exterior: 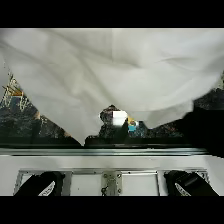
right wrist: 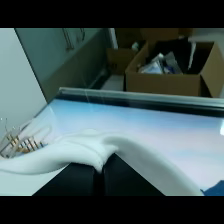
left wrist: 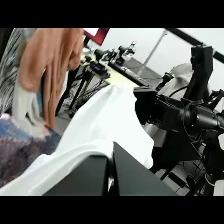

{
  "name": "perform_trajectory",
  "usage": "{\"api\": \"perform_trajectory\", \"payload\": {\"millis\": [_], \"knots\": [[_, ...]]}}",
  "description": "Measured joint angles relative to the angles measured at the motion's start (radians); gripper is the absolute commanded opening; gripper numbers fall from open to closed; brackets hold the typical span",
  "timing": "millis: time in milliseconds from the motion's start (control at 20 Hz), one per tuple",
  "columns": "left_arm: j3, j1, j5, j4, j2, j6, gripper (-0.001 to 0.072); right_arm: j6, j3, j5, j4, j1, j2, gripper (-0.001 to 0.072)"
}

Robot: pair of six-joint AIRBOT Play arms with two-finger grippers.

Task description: Fold the clothes and pants, and hang the long-sleeved shirts on hangers.

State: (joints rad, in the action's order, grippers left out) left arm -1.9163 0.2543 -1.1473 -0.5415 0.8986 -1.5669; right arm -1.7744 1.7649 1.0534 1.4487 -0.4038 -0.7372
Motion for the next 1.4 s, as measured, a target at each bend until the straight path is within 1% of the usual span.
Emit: {"api": "perform_trajectory", "payload": {"millis": [100, 200, 350, 450, 500, 550, 650, 800, 850, 900, 950, 1050, 1200, 1400], "knots": [[-0.052, 0.011, -0.028, 0.005, 0.019, -0.005, 0.0015, -0.027, 0.019, 0.045, 0.000, 0.001, 0.023, 0.0009], [-0.079, 0.017, -0.094, -0.018, 0.049, -0.028, 0.0015, -0.053, 0.028, 0.111, 0.008, 0.001, 0.017, 0.0009], [-0.059, 0.021, -0.274, -0.196, 0.106, -0.086, 0.0015, -0.072, 0.032, 0.274, 0.010, 0.001, -0.050, 0.0010], [0.039, 0.021, -0.381, -0.344, 0.125, -0.107, 0.0015, -0.067, 0.020, 0.402, 0.013, 0.001, -0.120, 0.0010], [0.113, 0.022, -0.411, -0.404, 0.128, -0.113, 0.0015, -0.057, 0.006, 0.455, 0.011, 0.001, -0.160, 0.0010], [0.208, 0.022, -0.426, -0.456, 0.129, -0.117, 0.0015, -0.051, -0.013, 0.493, 0.011, 0.001, -0.198, 0.0010], [0.393, 0.022, -0.407, -0.519, 0.138, -0.116, 0.0015, -0.039, -0.070, 0.539, 0.011, 0.001, -0.281, 0.0009], [0.616, 0.023, -0.294, -0.571, 0.203, -0.102, 0.0025, -0.032, -0.158, 0.539, 0.014, 0.000, -0.403, 0.0010], [0.657, 0.023, -0.262, -0.581, 0.235, -0.100, 0.0241, -0.032, -0.181, 0.527, 0.014, -0.002, -0.439, 0.0010], [0.681, 0.022, -0.235, -0.592, 0.270, -0.097, 0.0544, -0.032, -0.199, 0.518, 0.015, -0.004, -0.472, 0.0010], [0.687, 0.022, -0.216, -0.596, 0.303, -0.096, 0.0602, -0.032, -0.211, 0.510, 0.016, -0.006, -0.498, 0.0010], [0.666, 0.023, -0.198, -0.600, 0.362, -0.093, 0.0602, -0.039, -0.227, 0.497, 0.015, -0.013, -0.539, 0.0010], [0.597, 0.049, -0.180, -0.605, 0.404, -0.093, 0.0602, -0.052, -0.238, 0.476, 0.013, -0.025, -0.562, 0.0010], [0.545, 0.150, -0.145, -0.608, 0.420, -0.093, 0.0602, -0.067, -0.243, 0.459, 0.008, -0.039, -0.569, 0.0010]]}}
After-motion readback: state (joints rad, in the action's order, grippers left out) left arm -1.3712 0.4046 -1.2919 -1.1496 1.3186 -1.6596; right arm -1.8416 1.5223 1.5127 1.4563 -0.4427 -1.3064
